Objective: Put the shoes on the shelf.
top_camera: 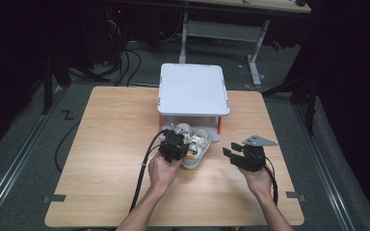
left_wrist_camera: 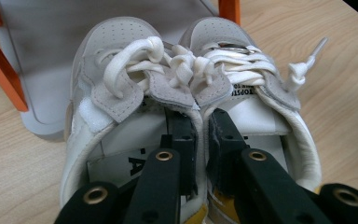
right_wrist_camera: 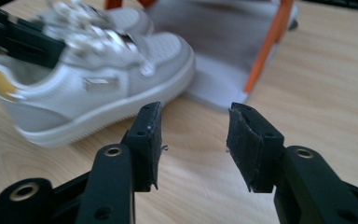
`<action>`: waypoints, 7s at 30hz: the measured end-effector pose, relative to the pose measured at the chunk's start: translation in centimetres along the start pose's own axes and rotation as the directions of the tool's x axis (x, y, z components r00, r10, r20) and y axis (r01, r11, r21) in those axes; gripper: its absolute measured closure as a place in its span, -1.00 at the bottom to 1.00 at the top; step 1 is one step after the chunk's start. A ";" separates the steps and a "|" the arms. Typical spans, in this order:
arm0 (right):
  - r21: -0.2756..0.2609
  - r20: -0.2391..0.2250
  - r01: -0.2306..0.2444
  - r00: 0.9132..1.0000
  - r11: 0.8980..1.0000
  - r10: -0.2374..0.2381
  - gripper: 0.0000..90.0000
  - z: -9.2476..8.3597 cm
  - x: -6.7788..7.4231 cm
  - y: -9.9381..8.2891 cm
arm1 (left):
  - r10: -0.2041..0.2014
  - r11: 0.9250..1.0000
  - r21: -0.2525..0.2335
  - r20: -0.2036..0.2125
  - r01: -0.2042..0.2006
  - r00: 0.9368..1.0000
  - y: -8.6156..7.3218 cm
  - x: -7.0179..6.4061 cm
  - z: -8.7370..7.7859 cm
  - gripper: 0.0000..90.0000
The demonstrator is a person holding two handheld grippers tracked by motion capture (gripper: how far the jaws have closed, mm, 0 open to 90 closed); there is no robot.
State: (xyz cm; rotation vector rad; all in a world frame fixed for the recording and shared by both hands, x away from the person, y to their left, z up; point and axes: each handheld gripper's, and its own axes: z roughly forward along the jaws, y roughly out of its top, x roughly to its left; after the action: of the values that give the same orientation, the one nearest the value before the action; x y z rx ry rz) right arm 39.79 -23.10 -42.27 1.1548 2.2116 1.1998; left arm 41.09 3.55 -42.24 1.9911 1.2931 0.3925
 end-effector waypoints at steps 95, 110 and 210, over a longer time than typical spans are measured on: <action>0.004 0.128 0.056 0.990 0.998 -0.056 0.14 7.0 0.0 14.2 | -0.091 0.995 0.041 -0.006 0.091 0.996 2.2 0.5 4.3 -0.50; 0.002 0.130 0.059 0.990 0.998 -0.059 0.14 7.0 -0.1 14.2 | -0.007 1.000 -0.017 -0.057 0.006 0.998 1.7 -0.5 3.9 -0.52; -0.014 0.147 0.054 0.988 0.998 -0.051 0.14 7.0 0.2 13.9 | -0.222 0.975 -0.062 -0.203 0.214 0.954 2.2 -0.7 10.1 -0.43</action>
State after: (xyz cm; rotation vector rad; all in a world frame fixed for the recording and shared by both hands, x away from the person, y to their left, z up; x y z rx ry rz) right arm 50.94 -15.12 -34.82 1.1326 2.1043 1.0761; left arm 48.24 -1.63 -47.65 1.7869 1.6064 0.5258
